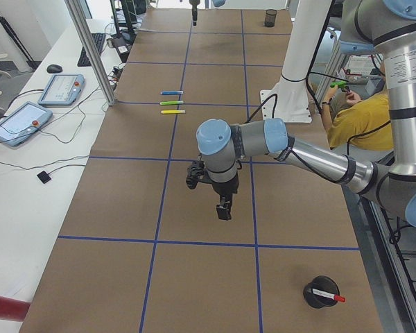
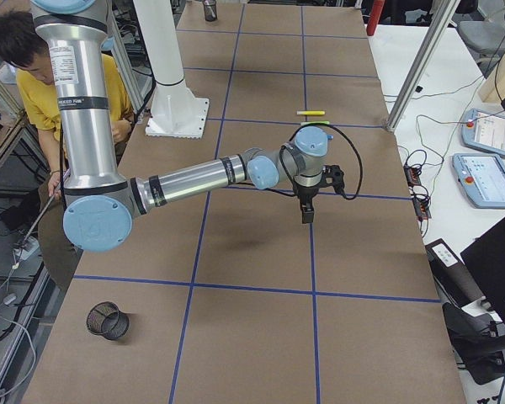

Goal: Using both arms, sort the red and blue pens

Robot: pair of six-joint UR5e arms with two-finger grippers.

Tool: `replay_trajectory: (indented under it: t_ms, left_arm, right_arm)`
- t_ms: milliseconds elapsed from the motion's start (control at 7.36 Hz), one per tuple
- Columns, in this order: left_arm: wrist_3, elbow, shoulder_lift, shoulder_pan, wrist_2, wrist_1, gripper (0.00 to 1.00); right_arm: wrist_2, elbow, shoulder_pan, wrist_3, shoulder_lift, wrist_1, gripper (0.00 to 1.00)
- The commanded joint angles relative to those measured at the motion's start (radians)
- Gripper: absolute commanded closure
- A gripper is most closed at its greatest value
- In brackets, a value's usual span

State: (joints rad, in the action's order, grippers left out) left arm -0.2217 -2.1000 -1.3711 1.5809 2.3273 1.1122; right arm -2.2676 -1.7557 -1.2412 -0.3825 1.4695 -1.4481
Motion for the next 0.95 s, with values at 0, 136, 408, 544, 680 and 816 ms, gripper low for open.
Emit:
replay_trajectory:
  t_ms: [0,136,408,544,680,816]
  left_arm:
    - [0.125,0.137,-0.013,0.033,0.021,0.285,0.0]
    - [0.125,0.185,-0.013,0.04,0.021,0.354,0.0]
    - [0.124,0.189,-0.011,0.048,0.023,0.357,0.0]
    - [0.124,0.192,-0.01,0.047,0.027,0.357,0.0]
    - [0.124,0.195,-0.008,0.047,0.029,0.357,0.0]
    - [0.124,0.196,-0.005,0.047,0.029,0.357,0.0]
  right_arm:
    - [-0.001,0.001,0.0,-0.047,-0.041,0.0,0.0]
    - [-0.003,-0.005,0.009,-0.123,-0.078,0.002,0.0]
    - [-0.001,-0.014,0.078,-0.287,-0.15,0.002,0.0]
    - [0.005,-0.013,0.118,-0.353,-0.194,0.002,0.0]
    - [0.008,-0.008,0.167,-0.46,-0.251,-0.004,0.0]
    - [0.032,-0.001,0.239,-0.56,-0.309,-0.021,0.0]
